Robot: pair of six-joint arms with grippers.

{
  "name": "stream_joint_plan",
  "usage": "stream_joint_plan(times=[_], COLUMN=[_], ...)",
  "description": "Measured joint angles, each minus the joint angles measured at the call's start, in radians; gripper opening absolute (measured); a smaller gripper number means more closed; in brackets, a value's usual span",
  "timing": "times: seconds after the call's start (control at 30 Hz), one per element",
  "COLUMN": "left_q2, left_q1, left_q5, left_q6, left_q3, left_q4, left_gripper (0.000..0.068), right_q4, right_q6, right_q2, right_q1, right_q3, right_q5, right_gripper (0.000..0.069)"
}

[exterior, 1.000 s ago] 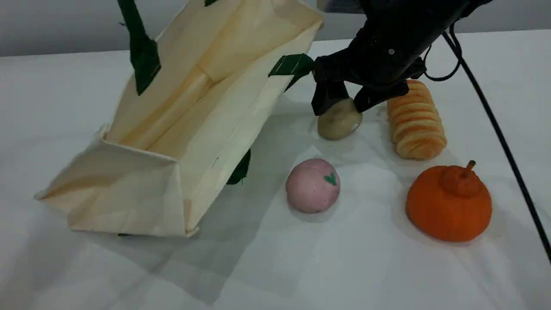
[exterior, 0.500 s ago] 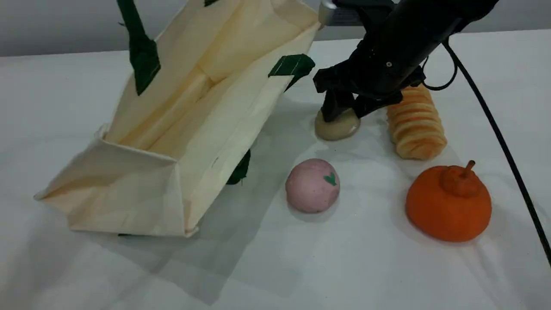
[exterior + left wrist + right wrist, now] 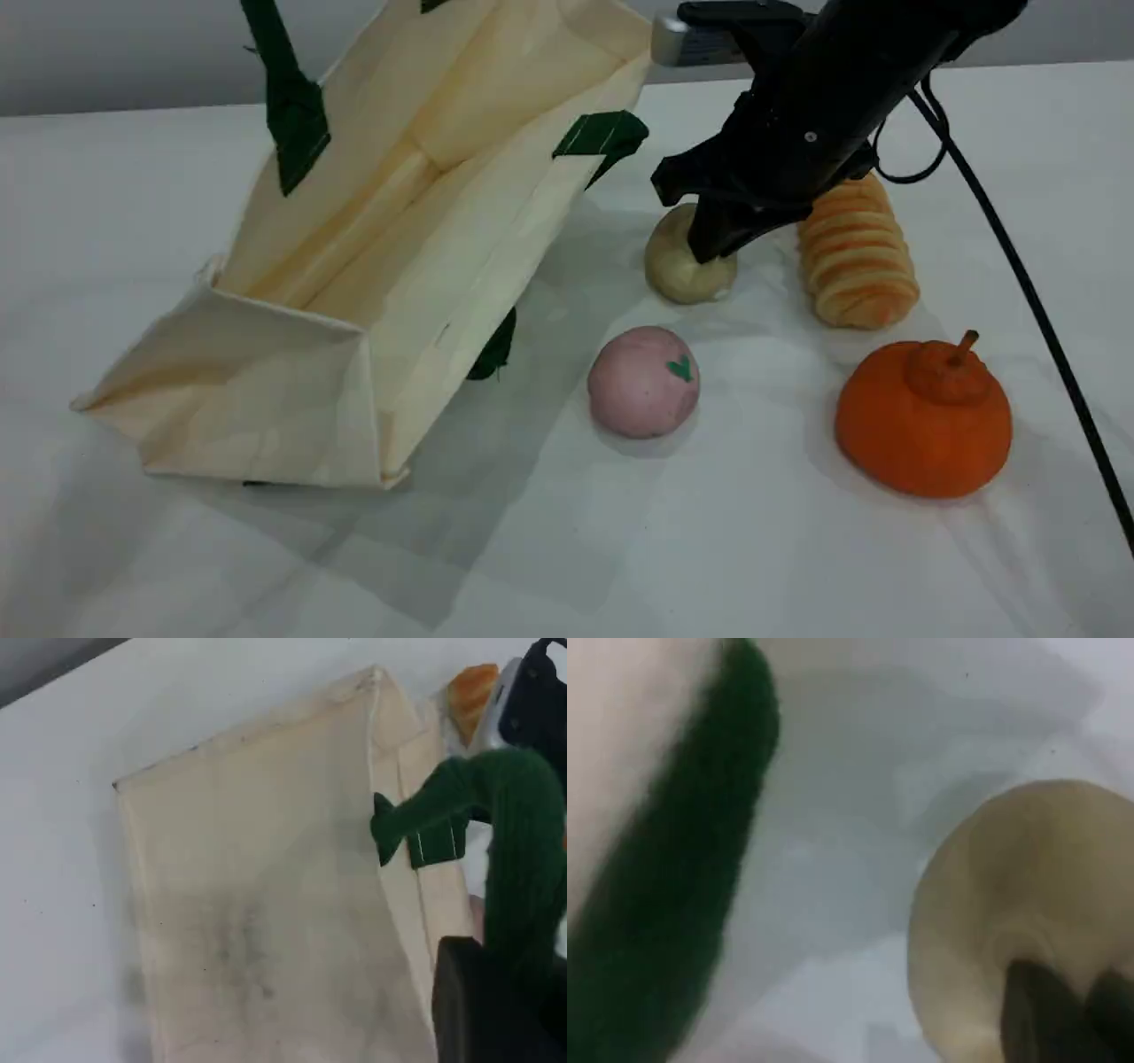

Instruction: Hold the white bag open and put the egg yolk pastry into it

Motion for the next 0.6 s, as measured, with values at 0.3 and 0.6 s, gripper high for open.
stream_joint_plan(times=[0.3,0.6], left_q2=[0.0,0.0], left_q1=[0.0,0.0], left_q5=[0.0,-0.001], left_q6=[0.0,0.001], left_q3=[0.0,0.0], left_q4=[0.001,0.004], left_gripper=[0.0092,0.0092], right_q4=[-0.085,-0.187], right_q6=[0.062,0.13], right_q2=[-0.107,-0.172], right_q1=[-0.049,-0.054], right_q3=[0.001,0.001], right_q5=[0.072,0.139], right_gripper=[0.0013,0.0013])
